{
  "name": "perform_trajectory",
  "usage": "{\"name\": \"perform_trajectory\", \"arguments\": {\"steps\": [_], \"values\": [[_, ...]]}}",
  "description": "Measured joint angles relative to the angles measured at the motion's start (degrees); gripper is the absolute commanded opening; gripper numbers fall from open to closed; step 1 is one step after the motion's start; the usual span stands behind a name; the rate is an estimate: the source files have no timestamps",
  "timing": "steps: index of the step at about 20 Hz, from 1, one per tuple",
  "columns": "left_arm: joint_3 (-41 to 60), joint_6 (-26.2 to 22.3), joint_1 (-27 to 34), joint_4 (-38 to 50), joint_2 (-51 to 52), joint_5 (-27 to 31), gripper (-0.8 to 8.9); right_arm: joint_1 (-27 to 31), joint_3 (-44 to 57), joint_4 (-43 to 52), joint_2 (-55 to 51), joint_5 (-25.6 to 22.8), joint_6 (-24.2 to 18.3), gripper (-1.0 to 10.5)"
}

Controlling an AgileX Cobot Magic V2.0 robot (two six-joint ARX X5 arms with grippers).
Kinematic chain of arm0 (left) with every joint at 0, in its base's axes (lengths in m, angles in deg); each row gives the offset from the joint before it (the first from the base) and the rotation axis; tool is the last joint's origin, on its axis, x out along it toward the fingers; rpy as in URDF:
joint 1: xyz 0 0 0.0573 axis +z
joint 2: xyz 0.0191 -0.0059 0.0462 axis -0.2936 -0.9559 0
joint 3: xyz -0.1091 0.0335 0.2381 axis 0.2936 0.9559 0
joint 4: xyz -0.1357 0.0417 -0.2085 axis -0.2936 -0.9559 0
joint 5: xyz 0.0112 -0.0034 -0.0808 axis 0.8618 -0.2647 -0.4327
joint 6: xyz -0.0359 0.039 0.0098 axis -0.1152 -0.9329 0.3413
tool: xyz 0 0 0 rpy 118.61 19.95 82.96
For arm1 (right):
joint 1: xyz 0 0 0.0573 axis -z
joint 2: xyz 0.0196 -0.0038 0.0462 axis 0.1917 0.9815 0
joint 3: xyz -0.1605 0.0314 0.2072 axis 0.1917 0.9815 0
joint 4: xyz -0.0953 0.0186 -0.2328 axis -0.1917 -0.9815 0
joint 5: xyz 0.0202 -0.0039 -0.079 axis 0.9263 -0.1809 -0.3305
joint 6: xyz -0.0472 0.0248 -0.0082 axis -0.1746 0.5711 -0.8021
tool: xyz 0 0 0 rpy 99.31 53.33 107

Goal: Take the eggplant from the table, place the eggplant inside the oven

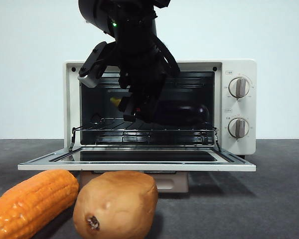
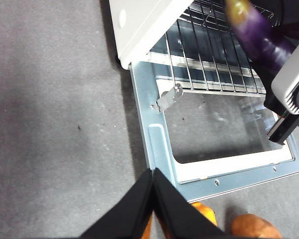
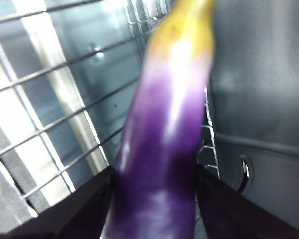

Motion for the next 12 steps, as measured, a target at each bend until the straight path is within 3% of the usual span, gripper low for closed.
{"name": "perform_trajectory", "arguments": {"steps": [12], "values": [[0.0, 0.0, 0.0, 0.2, 0.0, 0.0, 0.04, -3.2, -0.1, -1.3, 0.0, 0.0, 1.2, 2.7]]}}
